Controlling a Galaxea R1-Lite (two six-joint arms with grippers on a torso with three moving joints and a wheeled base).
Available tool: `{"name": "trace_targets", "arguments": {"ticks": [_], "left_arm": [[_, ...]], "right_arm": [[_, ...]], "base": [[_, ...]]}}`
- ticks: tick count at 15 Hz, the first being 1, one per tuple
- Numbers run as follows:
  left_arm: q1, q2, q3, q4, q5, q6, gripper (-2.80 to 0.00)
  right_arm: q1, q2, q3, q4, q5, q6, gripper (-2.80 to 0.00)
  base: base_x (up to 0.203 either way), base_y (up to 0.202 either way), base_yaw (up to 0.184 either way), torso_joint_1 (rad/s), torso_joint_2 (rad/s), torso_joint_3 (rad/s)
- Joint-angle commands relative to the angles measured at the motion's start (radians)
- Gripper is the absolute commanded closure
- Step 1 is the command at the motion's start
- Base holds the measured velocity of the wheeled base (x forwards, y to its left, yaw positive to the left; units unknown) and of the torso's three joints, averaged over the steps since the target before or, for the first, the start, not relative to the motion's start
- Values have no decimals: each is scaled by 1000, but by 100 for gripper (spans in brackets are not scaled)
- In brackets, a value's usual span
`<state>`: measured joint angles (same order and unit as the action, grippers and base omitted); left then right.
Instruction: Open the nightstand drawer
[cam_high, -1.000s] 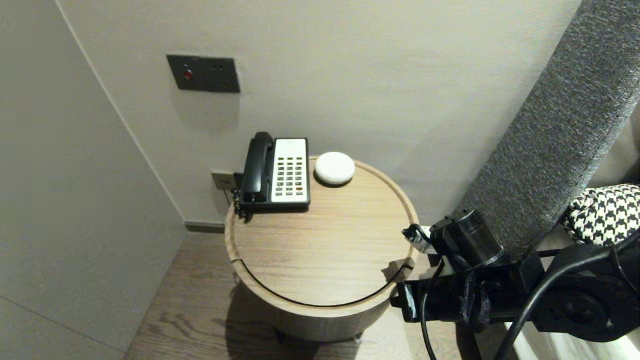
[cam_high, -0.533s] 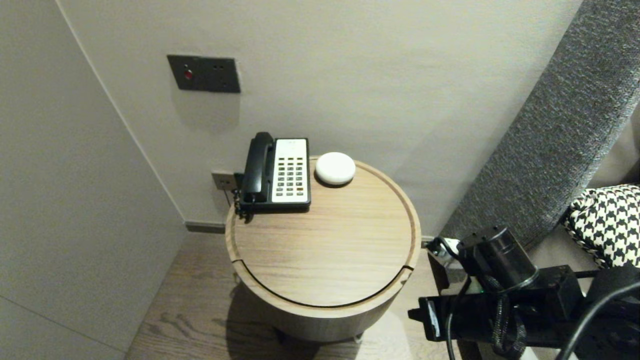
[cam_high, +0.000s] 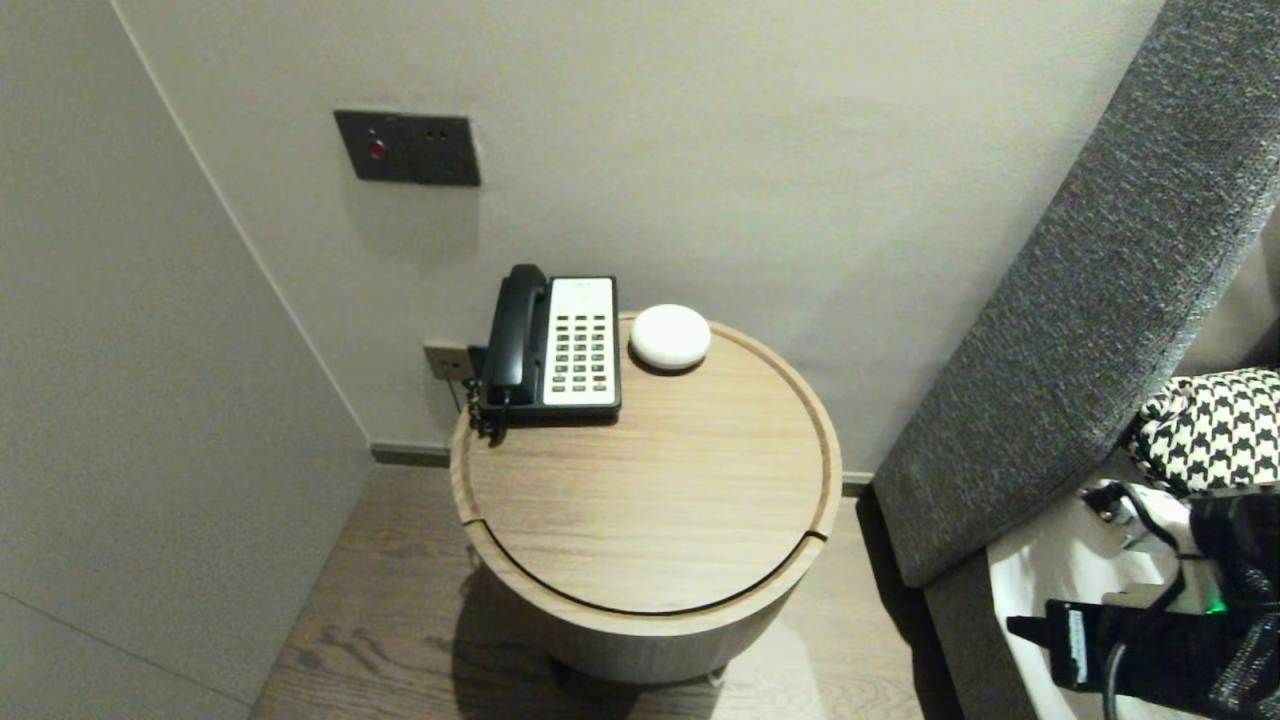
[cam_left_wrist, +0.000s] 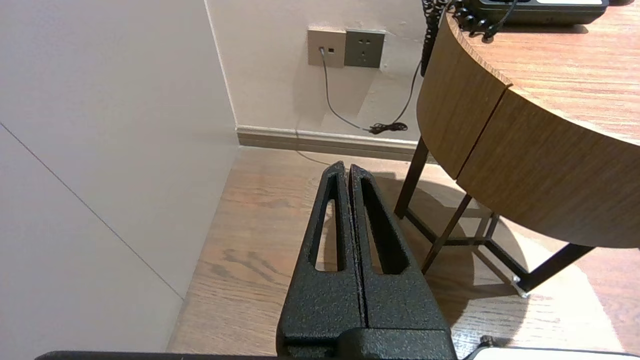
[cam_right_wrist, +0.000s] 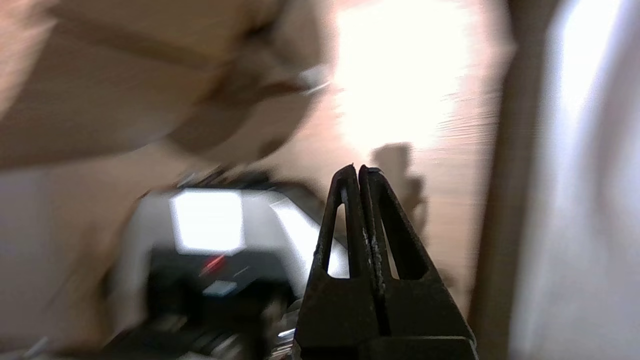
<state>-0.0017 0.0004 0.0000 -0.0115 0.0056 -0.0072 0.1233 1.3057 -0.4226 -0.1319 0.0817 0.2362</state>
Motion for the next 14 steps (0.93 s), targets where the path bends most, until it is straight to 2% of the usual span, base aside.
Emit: {"name": "trace_targets", "arguments": {"ticks": [1,2,4,8,10,12,14], "left_arm": [[0,0,0,-1,0,0,0],[0,0,0,-1,1,0,0],[0,0,0,-1,1,0,0],[0,0,0,-1,1,0,0],[0,0,0,-1,1,0,0],[0,0,0,-1,1,0,0],[0,0,0,-1,1,0,0]], "right_arm": [[-200,-140,17,32,1,-88,0],[-277,-189,17,44,2,-132,0],[-344,-306,26,57,5,-183,0],[-355,-591,97,121,8,-212,0],[-293,-717,172,149,8,-215,0],[-146,-799,256,159,3,-216,0],[-41,-886,335,164,-41,-216,0]], "base": [[0,0,0,0,0,0],[0,0,0,0,0,0],[0,0,0,0,0,0],[0,0,0,0,0,0],[0,0,0,0,0,0],[0,0,0,0,0,0],[0,0,0,0,0,0]]}}
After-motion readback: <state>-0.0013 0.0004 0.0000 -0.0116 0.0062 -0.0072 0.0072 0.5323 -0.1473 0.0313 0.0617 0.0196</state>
